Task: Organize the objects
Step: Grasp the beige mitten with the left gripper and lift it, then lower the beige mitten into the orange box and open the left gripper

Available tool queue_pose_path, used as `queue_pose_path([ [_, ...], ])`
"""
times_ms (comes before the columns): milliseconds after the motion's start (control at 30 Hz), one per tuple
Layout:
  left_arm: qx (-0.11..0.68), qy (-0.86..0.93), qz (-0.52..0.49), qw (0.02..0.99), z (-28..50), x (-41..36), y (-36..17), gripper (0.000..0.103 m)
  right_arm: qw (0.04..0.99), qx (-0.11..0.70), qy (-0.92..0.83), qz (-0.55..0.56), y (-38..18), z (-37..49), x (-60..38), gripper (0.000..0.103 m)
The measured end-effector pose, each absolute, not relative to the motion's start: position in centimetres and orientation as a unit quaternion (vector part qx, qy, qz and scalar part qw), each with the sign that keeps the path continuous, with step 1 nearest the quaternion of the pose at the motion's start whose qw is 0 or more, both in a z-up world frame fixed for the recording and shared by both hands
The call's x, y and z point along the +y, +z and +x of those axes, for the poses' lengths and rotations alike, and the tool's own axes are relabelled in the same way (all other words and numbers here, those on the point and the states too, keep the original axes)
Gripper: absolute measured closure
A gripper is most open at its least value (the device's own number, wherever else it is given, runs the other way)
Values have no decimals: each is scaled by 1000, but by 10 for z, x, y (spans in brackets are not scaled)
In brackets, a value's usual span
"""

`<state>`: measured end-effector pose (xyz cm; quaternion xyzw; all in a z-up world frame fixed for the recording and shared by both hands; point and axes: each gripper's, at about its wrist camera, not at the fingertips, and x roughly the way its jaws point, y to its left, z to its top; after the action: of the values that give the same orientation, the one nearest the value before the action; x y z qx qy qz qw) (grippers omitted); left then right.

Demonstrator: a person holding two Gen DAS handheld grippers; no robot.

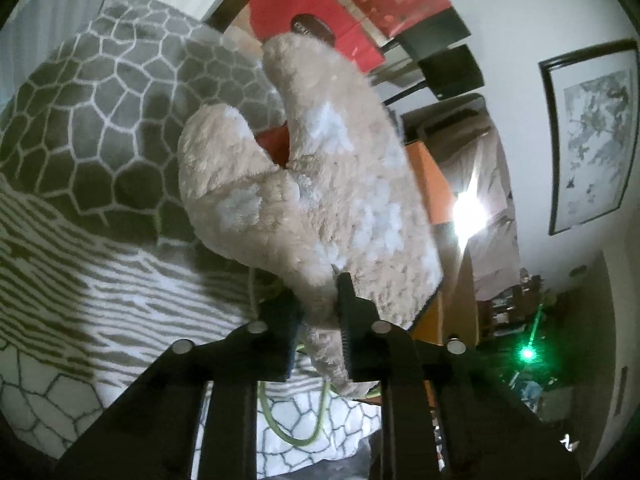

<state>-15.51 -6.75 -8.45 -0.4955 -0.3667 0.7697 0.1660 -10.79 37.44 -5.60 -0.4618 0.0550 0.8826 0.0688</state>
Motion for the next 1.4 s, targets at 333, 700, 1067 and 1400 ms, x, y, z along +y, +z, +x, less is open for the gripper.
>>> queue_pose_path([
  [333,-358,796,-447,195,-156,-64,-27,93,72,51,882,-463,-59,-107,373,92],
  [700,-342,822,-394,228,-159,-56,40,93,74,48,881,-464,-59,-108,371,92],
  [1067,-297,825,-387,286,-152,2,73,93,76,46,880,-466,-58,-108,369,93],
  [1400,-266,800,-423,333,-159,70,53,93,69,54,880,-467,-56,-107,370,94],
])
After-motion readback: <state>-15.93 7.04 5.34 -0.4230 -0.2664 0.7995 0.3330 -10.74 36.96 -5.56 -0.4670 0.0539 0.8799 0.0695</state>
